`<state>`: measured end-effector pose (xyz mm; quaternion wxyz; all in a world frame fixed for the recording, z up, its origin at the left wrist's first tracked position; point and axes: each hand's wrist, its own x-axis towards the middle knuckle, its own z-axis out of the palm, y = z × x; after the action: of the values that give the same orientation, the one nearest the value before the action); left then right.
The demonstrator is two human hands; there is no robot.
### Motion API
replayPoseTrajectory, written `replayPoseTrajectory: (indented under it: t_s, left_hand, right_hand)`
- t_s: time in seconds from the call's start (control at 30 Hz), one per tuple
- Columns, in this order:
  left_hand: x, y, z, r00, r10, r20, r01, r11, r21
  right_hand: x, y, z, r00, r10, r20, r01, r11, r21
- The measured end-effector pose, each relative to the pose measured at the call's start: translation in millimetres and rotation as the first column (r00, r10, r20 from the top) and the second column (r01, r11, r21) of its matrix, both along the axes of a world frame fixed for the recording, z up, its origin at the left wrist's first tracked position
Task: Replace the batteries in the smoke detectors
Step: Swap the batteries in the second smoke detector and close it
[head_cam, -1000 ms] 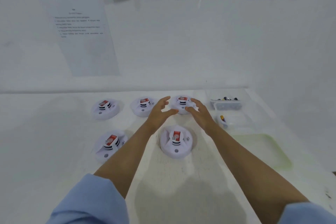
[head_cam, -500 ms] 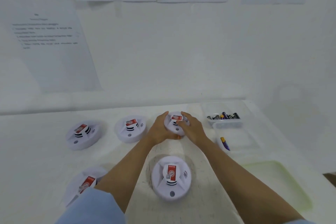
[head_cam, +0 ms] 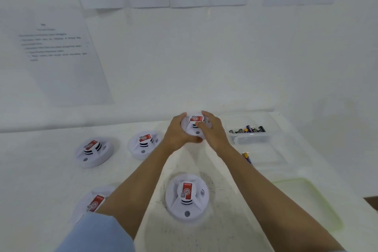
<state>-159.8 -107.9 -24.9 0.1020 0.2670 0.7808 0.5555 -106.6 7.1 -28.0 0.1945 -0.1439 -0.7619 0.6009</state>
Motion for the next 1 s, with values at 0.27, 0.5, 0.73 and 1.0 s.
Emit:
replayPoseTrajectory:
  t_s: [0.27, 0.5, 0.73, 1.0]
  left_hand:
    - [36, 65, 46, 0.987, 0.029, -0.155, -0.048, 0.992, -0.116]
    - [69, 128, 45, 0.998, 0.066, 0.005, -0.065, 0.995, -0.078]
    - [96, 145, 33, 0.990, -0.031, 0.134, 0.011, 0.989, 0.147]
    - [105, 144, 14, 0.967, -0.162, 0.199, 0.108, 0.961, 0.254]
  right_hand:
    - [42, 60, 57, 0.989, 0.033, -0.145, -0.061, 0.979, -0.194]
    - [76, 129, 66, 0.971, 0.193, -0.143, -0.217, 0.959, -0.181]
    - [92, 176, 49, 0.976, 0.217, 0.001, -0.204, 0.916, -0.345]
    - [103, 194, 30, 0.870, 0.487, 0.077, -0.396, 0.784, -0.478]
